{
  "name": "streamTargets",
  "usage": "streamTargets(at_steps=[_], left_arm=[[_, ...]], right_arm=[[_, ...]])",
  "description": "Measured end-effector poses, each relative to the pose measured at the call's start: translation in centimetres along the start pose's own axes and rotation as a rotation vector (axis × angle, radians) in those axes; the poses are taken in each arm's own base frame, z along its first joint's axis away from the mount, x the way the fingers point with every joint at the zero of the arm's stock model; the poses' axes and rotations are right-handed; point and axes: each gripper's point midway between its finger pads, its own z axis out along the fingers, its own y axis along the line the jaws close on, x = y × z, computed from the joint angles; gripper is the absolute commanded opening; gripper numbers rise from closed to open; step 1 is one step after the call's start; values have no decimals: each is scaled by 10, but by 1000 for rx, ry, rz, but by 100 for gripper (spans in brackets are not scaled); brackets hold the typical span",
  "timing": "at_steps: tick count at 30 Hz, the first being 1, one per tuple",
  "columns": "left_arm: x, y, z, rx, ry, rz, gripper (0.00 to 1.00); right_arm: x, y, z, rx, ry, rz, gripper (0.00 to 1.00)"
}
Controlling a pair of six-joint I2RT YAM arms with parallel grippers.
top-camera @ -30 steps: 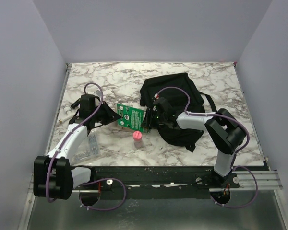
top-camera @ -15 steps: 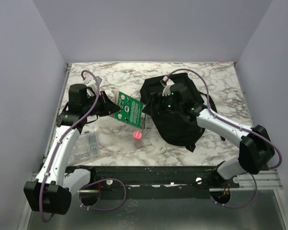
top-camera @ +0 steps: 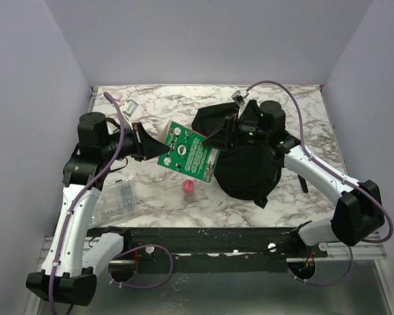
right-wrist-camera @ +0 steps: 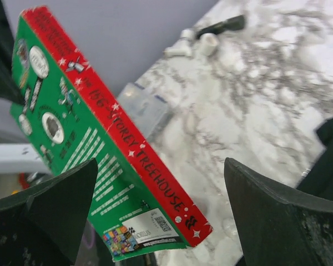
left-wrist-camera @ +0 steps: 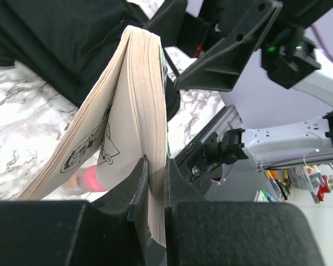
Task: Pack the student bag
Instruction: Pick up the book from the center of the board.
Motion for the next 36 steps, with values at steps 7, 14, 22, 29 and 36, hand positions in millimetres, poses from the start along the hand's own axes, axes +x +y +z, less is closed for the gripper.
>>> streamTargets(at_steps=[7, 14, 22, 29, 36], left_arm=[[-6, -32, -12, 83, -17, 15, 0], [-9, -42, -15, 115, -23, -24, 0], [-16, -60, -20, 177, -51, -23, 12], [-17, -51, -19, 130, -72, -1, 58], [-14, -17, -24, -76, -100, 54, 80]], right_arm=[[30, 48, -21, -287, 18, 80, 89], [32, 77, -40, -452, -53, 221, 67], [19, 92, -50, -580, -111, 440, 34], [13, 95, -55, -523, -135, 428, 1], [-4, 62, -57, -275, -192, 449, 1]])
